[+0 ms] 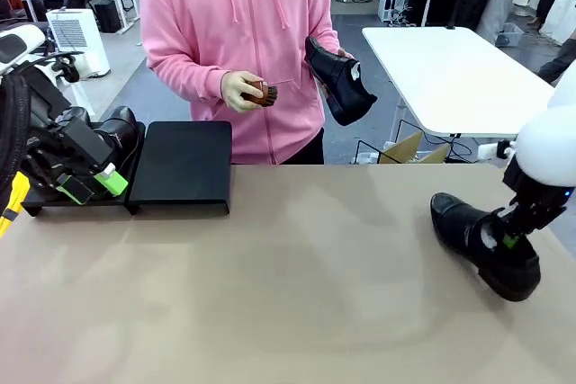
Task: Organize the shoes by placing them on the stand.
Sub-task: Pick up one Shoe and place it in the middle of the table.
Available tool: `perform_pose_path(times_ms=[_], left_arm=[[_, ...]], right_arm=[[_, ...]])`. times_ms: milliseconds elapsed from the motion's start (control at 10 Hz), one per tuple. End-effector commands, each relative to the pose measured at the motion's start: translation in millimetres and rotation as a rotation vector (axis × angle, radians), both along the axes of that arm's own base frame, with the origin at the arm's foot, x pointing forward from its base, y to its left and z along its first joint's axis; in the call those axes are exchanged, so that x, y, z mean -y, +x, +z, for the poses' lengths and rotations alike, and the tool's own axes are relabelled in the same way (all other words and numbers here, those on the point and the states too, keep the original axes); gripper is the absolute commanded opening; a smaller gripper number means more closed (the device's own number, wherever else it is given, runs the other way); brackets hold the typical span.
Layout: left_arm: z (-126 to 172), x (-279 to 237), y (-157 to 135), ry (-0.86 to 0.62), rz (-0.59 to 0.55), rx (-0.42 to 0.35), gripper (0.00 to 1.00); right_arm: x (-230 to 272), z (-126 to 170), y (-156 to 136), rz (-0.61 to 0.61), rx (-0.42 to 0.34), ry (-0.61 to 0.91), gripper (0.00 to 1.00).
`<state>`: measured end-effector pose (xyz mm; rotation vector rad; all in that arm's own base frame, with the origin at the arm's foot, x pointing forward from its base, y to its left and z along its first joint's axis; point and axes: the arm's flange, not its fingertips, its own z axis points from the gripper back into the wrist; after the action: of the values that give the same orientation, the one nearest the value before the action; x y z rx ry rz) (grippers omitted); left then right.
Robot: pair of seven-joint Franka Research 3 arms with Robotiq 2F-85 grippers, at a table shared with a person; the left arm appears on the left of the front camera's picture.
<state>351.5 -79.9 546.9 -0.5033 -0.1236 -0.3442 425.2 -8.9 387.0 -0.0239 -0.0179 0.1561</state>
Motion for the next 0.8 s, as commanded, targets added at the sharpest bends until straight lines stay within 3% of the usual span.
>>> perform_pose_path(times_ms=[0, 300, 500, 700], left_arm=[[-1.0, -1.0, -1.2, -0.028, -0.014, 0.008, 0.85], [-1.0, -1.0, -1.2, -0.028, -0.014, 0.008, 0.85], [-1.0, -1.0, -1.2, -0.028, -0.014, 0.008, 0.85], [-1.0, -1.0, -1.2, -0.028, -0.014, 0.008, 0.85]], right_arm=[[-32.8, 75.0, -40.4, -0.131, 0.086, 0.013, 0.00], [-108.6, 125.9, -77.7, -0.152, 0.098, 0.023, 0.00], [-170.2, 136.5, -89.7, -0.128, 0.116, 0.028, 0.00], [-200.9, 141.2, -93.3, -0.091, 0.100, 0.032, 0.00]])
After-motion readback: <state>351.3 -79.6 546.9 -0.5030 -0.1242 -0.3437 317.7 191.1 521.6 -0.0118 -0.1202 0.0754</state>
